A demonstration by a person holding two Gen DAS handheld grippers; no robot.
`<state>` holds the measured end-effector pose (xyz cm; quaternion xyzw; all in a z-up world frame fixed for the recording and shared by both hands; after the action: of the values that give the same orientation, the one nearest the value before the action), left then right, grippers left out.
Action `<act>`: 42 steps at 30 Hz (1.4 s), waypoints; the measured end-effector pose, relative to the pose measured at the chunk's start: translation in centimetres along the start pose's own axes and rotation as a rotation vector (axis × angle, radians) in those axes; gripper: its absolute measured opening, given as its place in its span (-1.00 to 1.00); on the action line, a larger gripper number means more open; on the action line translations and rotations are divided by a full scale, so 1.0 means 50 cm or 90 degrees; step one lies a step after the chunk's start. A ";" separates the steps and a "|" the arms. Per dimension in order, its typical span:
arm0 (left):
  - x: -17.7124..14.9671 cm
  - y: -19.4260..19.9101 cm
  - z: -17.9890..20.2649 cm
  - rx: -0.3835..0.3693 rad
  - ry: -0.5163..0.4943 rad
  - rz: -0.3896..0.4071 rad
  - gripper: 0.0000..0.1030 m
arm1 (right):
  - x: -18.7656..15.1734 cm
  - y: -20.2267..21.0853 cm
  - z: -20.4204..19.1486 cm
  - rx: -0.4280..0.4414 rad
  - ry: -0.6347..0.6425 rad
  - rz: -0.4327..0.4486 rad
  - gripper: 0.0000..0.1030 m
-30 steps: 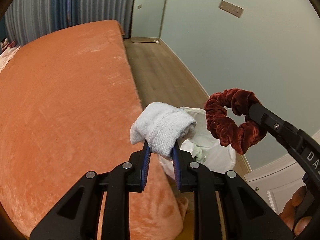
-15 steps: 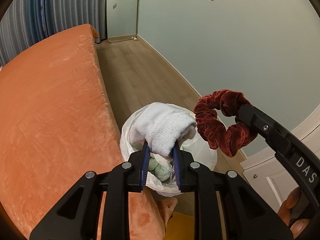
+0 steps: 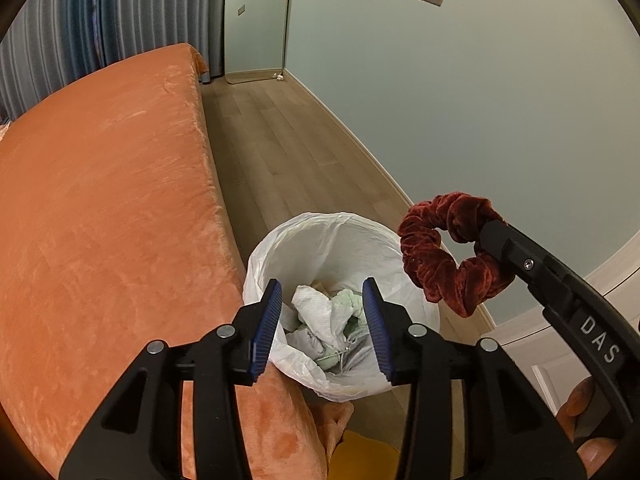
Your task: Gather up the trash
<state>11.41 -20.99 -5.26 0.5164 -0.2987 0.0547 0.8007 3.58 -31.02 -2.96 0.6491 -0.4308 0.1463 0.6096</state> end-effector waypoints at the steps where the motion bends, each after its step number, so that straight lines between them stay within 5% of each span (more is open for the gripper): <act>1: 0.000 0.000 -0.004 0.002 0.005 0.000 -0.19 | -0.001 -0.002 -0.001 0.000 0.001 -0.002 -0.81; 9: -0.002 0.005 -0.050 0.019 0.036 0.004 -0.11 | 0.004 -0.021 -0.010 -0.001 0.015 -0.012 -0.71; 14: 0.003 0.010 -0.081 0.034 0.049 0.009 -0.02 | 0.004 -0.025 -0.026 -0.015 0.028 -0.013 -0.30; 26: -0.017 0.032 -0.112 0.071 0.049 0.027 0.16 | -0.021 -0.002 -0.074 -0.080 0.148 -0.027 0.15; 42: -0.061 0.043 -0.177 0.124 0.089 0.025 0.49 | -0.065 0.022 -0.082 -0.119 0.184 -0.038 0.53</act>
<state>11.80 -11.72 -7.75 0.5809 -0.2455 0.1350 0.7642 2.24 -25.89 -3.67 0.5743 -0.3313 0.1794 0.7268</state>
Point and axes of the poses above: each gripper's, at about its wrist camera, not at the fingertips, and y roughly against the way its jaws point, z to its right, x to its top, the point moved 4 cm from there along -y, roughly the way its jaws point, and after that the axes turned 9 degrees about y, right-handed, at the moved point
